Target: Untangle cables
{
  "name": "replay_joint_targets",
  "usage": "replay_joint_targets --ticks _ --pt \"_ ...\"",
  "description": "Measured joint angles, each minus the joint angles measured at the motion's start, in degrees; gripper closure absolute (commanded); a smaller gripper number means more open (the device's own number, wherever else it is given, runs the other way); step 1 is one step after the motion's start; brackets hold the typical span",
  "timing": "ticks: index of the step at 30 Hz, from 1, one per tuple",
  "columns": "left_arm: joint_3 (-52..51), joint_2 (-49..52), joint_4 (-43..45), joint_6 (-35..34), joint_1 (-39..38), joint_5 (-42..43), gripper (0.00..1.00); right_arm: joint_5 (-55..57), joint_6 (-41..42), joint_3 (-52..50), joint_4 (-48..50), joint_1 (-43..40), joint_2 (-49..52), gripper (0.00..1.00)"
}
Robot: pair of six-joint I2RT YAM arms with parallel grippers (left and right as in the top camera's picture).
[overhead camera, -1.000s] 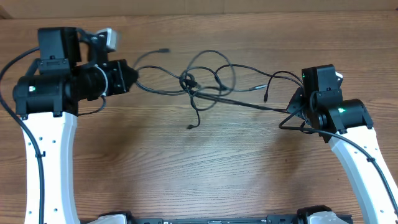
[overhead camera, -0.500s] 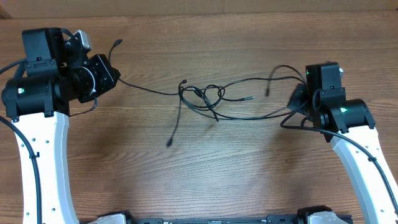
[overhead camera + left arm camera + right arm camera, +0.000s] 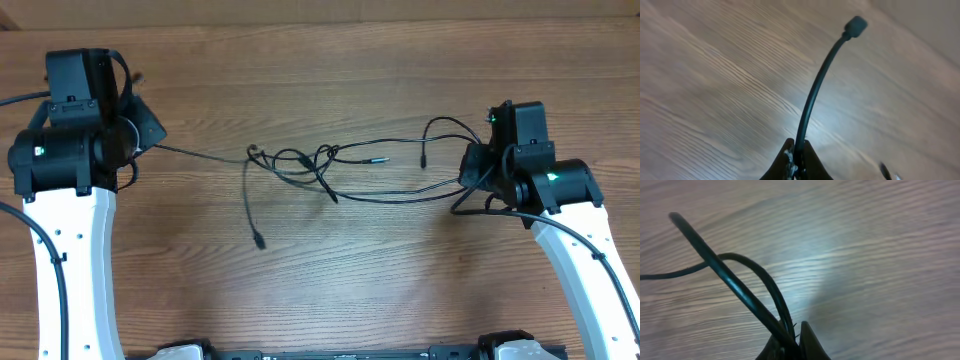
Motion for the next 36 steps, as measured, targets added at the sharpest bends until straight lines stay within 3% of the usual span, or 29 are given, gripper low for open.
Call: replay_joint_targets --ticks 9,12,15,16,18,20,24,32,36 --pt "0.0 0.0 0.2 -6.6 0.0 -13.5 0.96 4.5 1.6 0.0 0.1 0.0 0.0 0.96" --pt "0.0 0.0 1.1 -7.4 0.0 -11.2 0.96 1.2 0.4 0.0 2.5 -0.1 0.0 0.96" --pt "0.0 0.0 1.5 -6.6 -0.6 -3.6 0.96 -7.3 -3.8 0.0 4.3 -0.1 0.0 0.96" --pt "0.0 0.0 1.4 -5.6 -0.9 -0.7 0.90 -10.7 -5.3 0.0 4.5 -0.1 0.0 0.96" --pt "0.0 0.0 0.8 -2.4 -2.5 5.7 0.51 -18.0 -8.8 0.0 4.6 -0.1 0.0 0.96" --pt "0.1 0.0 -1.0 0.9 -4.5 9.6 0.42 -22.3 -10.9 0.0 4.5 -0.1 0.0 0.96" --pt "0.2 1.2 -4.8 6.4 -8.0 14.0 0.39 -27.6 -13.3 0.0 4.5 -0.1 0.0 0.96" --pt "0.2 7.3 -4.8 9.9 -14.9 17.4 0.38 -30.4 -14.8 0.0 4.4 -0.1 0.0 0.96" --pt "0.2 11.2 -3.5 12.3 -20.4 19.6 0.30 -30.9 -14.8 0.0 4.3 -0.1 0.0 0.96"
